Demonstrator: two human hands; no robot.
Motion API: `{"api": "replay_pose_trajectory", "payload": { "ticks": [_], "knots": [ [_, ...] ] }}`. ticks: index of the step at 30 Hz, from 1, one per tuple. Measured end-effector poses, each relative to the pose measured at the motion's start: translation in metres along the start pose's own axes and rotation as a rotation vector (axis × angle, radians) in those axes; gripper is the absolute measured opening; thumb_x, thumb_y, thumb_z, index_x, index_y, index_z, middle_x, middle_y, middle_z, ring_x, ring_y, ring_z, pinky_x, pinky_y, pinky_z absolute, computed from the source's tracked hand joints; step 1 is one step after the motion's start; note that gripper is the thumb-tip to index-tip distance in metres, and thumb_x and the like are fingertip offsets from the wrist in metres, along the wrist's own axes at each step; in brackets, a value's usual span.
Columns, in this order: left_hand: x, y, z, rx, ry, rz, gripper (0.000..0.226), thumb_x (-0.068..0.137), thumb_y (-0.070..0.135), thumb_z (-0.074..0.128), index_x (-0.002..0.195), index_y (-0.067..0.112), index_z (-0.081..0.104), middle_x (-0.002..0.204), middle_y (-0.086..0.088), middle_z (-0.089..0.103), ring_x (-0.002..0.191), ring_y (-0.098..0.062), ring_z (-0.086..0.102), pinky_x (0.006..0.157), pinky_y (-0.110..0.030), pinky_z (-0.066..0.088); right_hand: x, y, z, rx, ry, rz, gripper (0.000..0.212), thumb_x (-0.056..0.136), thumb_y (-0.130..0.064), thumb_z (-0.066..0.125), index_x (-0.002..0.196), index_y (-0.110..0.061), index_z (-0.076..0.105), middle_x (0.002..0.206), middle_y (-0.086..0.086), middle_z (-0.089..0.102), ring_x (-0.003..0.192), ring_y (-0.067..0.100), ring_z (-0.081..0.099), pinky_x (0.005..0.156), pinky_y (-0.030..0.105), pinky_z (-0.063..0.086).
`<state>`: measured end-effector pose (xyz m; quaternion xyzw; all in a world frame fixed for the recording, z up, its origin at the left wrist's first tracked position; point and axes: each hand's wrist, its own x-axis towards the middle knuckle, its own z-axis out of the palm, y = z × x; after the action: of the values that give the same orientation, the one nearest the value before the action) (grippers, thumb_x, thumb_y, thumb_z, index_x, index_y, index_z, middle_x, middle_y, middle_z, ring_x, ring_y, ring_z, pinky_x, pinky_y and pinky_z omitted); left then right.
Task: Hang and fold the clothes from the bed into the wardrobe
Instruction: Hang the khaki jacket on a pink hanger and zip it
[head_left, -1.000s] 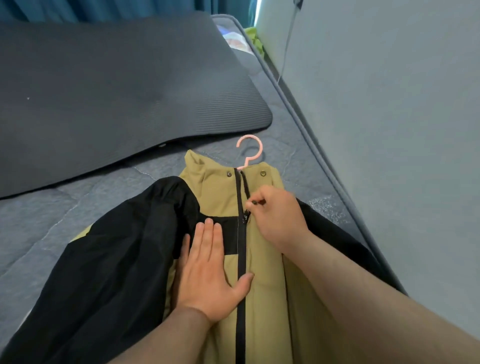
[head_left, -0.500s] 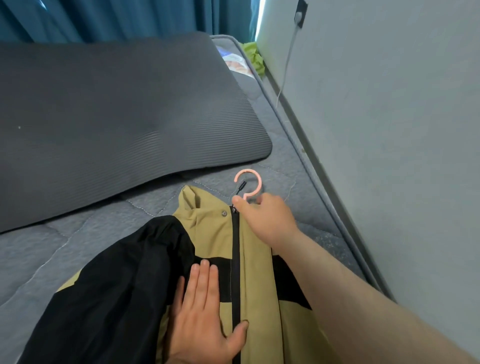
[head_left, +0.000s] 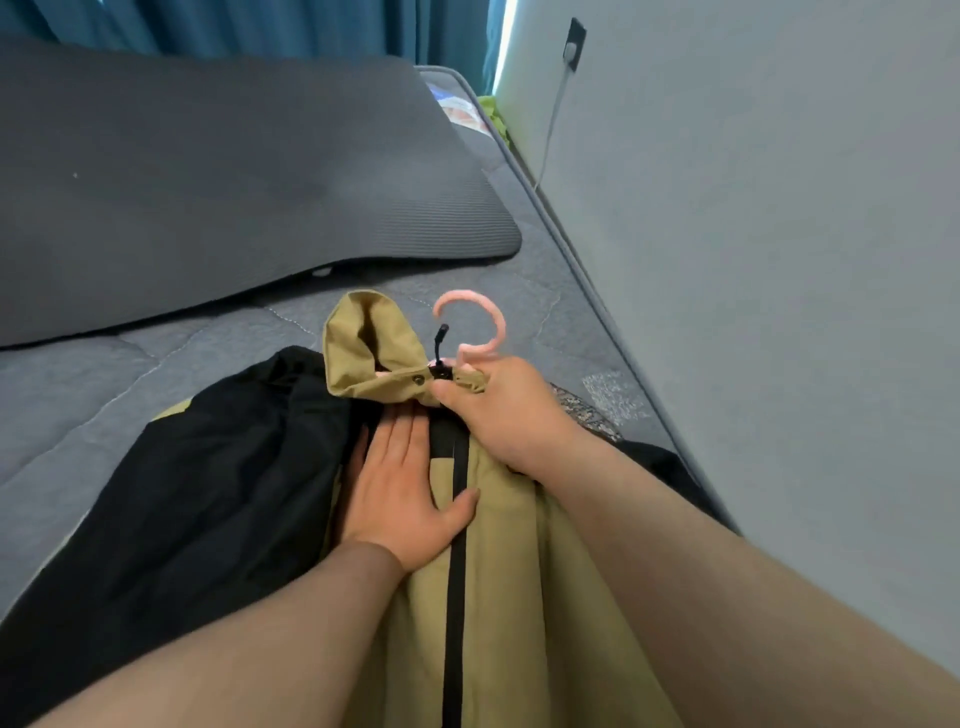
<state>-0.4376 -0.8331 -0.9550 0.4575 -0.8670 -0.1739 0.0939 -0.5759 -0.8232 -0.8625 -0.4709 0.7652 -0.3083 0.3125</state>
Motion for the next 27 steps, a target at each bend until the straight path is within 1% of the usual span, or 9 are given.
{"api": "replay_pose_trajectory", "payload": {
  "ticks": [2, 5, 7, 9, 12, 16, 19, 23, 27],
  "knots": [
    [-0.012, 0.005, -0.015, 0.000, 0.021, 0.044, 0.096, 0.074, 0.068, 0.040, 0.149, 0.010, 0.026, 0.155, -0.011, 0.029, 0.143, -0.024, 0.022, 0.119, -0.032, 0.013, -0.027, -0.017, -0.007, -0.037, -0.044, -0.030, 0.019, 0.080, -0.050, 0.064, 0.093, -0.037, 0.068, 0.093, -0.014, 0.067, 0.099, 0.012, 0.064, 0.093, 0.033, 0.049],
    [-0.059, 0.023, -0.044, -0.189, -0.044, 0.086, 0.091, 0.084, 0.057, 0.054, 0.154, 0.018, 0.012, 0.161, 0.002, 0.008, 0.147, -0.014, 0.009, 0.119, -0.026, 0.005, -0.071, -0.055, -0.050, -0.075, -0.047, -0.106, 0.011, 0.093, -0.025, 0.061, 0.082, -0.026, 0.065, 0.084, -0.010, 0.064, 0.086, 0.011, 0.059, 0.072, 0.010, 0.041],
    [-0.102, 0.037, -0.085, -0.380, -0.076, 0.023, 0.072, 0.087, 0.050, 0.057, 0.149, 0.023, 0.031, 0.151, 0.012, 0.032, 0.141, -0.008, 0.030, 0.115, -0.024, 0.025, -0.108, -0.087, -0.082, -0.080, -0.034, -0.139, 0.025, 0.094, -0.021, 0.060, 0.071, -0.030, 0.058, 0.076, -0.012, 0.059, 0.073, 0.001, 0.056, 0.066, 0.014, 0.039],
    [-0.134, 0.052, -0.147, -0.492, 0.122, 0.007, 0.044, 0.088, 0.045, 0.058, 0.128, 0.027, 0.058, 0.121, 0.018, 0.059, 0.112, 0.001, 0.056, 0.092, -0.019, 0.046, -0.151, -0.119, -0.114, -0.035, -0.035, -0.154, 0.031, 0.094, -0.022, 0.061, 0.065, -0.031, 0.055, 0.070, -0.013, 0.058, 0.064, -0.008, 0.054, 0.061, 0.008, 0.039],
    [-0.155, 0.071, -0.261, -0.788, 0.425, -0.132, 0.024, 0.088, 0.033, 0.063, 0.110, 0.026, 0.061, 0.095, 0.011, 0.065, 0.089, 0.000, 0.061, 0.075, -0.019, 0.048, -0.210, -0.175, -0.157, -0.020, -0.067, -0.157, 0.017, 0.093, -0.025, 0.062, 0.077, -0.024, 0.067, 0.077, -0.012, 0.065, 0.072, -0.010, 0.057, 0.067, 0.007, 0.042],
    [-0.172, 0.108, -0.425, -1.278, 0.223, -0.309, 0.029, 0.090, 0.037, 0.059, 0.094, 0.010, 0.068, 0.081, -0.004, 0.067, 0.073, -0.019, 0.064, 0.068, -0.036, 0.057, -0.289, -0.279, -0.214, -0.097, -0.080, -0.186, 0.012, 0.089, -0.035, 0.065, 0.086, -0.024, 0.067, 0.080, -0.023, 0.064, 0.083, -0.004, 0.058, 0.077, 0.016, 0.043],
    [-0.208, 0.143, -0.538, -1.228, 0.096, -0.285, 0.026, 0.087, 0.035, 0.066, 0.082, 0.010, 0.068, 0.068, -0.004, 0.060, 0.062, -0.016, 0.057, 0.061, -0.031, 0.054, -0.356, -0.364, -0.261, -0.192, -0.063, -0.228, 0.015, 0.090, -0.036, 0.064, 0.075, -0.036, 0.060, 0.082, -0.021, 0.059, 0.082, -0.006, 0.054, 0.072, 0.006, 0.038],
    [-0.257, 0.195, -0.663, -1.105, 0.082, -0.201, 0.013, 0.089, 0.012, 0.063, 0.077, 0.007, 0.059, 0.065, -0.007, 0.054, 0.059, -0.016, 0.052, 0.054, -0.029, 0.053, -0.433, -0.462, -0.312, -0.254, -0.029, -0.305, 0.020, 0.093, -0.032, 0.062, 0.110, -0.023, 0.068, 0.092, -0.024, 0.055, 0.083, -0.011, 0.052, 0.070, -0.006, 0.033],
    [-0.301, 0.232, -0.763, -0.700, 0.247, -0.179, 0.007, 0.074, 0.001, 0.052, 0.081, 0.003, 0.055, 0.074, -0.010, 0.060, 0.065, -0.025, 0.059, 0.051, -0.030, 0.050, -0.499, -0.535, -0.343, -0.302, 0.049, -0.355, 0.024, 0.092, -0.034, 0.062, 0.113, -0.025, 0.068, 0.105, -0.015, 0.060, 0.097, 0.001, 0.056, 0.083, 0.013, 0.038]
  ]
}}
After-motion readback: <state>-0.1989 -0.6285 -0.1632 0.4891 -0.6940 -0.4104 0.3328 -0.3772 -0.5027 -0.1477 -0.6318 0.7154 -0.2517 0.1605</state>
